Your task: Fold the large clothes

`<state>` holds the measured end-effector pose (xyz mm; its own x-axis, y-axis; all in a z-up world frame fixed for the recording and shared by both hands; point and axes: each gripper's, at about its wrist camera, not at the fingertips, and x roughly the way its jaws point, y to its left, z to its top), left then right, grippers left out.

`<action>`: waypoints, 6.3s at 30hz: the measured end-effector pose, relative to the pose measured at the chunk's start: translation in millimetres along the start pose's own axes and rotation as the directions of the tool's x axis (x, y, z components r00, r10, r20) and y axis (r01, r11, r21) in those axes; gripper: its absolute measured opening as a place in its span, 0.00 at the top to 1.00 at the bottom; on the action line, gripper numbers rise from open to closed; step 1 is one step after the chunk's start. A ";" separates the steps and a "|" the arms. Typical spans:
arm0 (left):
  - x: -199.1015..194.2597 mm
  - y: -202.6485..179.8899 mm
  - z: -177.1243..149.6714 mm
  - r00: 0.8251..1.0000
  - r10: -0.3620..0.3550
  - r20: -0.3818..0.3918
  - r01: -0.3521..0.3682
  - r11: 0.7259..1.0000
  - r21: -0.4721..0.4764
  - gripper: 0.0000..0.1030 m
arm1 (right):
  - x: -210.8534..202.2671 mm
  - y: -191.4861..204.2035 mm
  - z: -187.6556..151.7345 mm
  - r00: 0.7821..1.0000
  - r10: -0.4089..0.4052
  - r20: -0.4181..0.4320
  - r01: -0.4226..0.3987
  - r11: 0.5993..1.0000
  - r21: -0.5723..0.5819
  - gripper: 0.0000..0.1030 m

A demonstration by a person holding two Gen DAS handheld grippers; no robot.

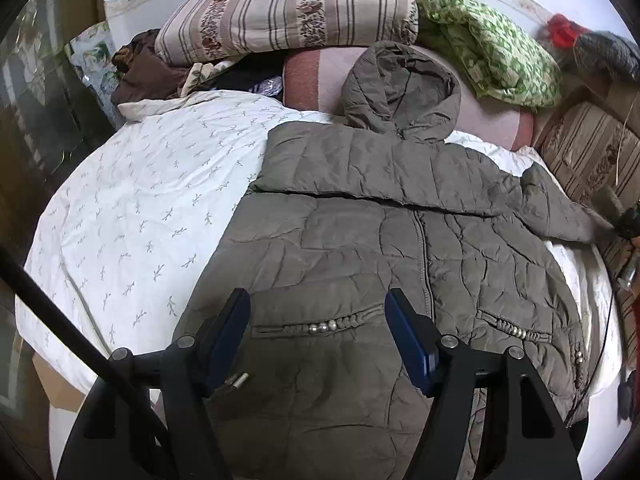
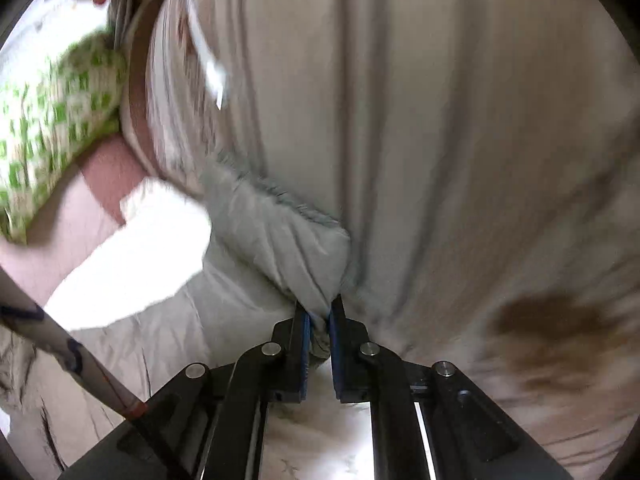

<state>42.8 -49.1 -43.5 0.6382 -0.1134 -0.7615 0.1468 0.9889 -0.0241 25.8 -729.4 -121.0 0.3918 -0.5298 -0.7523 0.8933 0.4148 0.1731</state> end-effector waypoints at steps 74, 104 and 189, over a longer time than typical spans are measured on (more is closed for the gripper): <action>3.1 129.2 -50.3 0.999 0.006 0.047 0.002 0.986 -0.166 0.33 | -255.0 456.0 -368.3 0.805 0.494 -0.329 -0.523 0.327 -0.787 0.55; 102.0 188.0 -41.5 0.924 -0.308 -0.228 0.232 0.923 -0.307 0.33 | -210.0 93.1 -256.3 0.786 0.428 -0.446 -0.597 0.715 -0.364 0.24; 181.8 89.0 61.6 0.997 -0.020 -0.080 0.016 0.998 -0.053 0.33 | -184.4 563.3 -189.9 0.914 0.367 -0.173 -0.385 0.649 -0.656 0.23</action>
<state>218.5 12.4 -144.1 0.5724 -0.1252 -0.8104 0.1169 0.9906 -0.0705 414.9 -257.6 -5.5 0.6479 -0.2042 -0.7338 0.2846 0.9585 -0.0155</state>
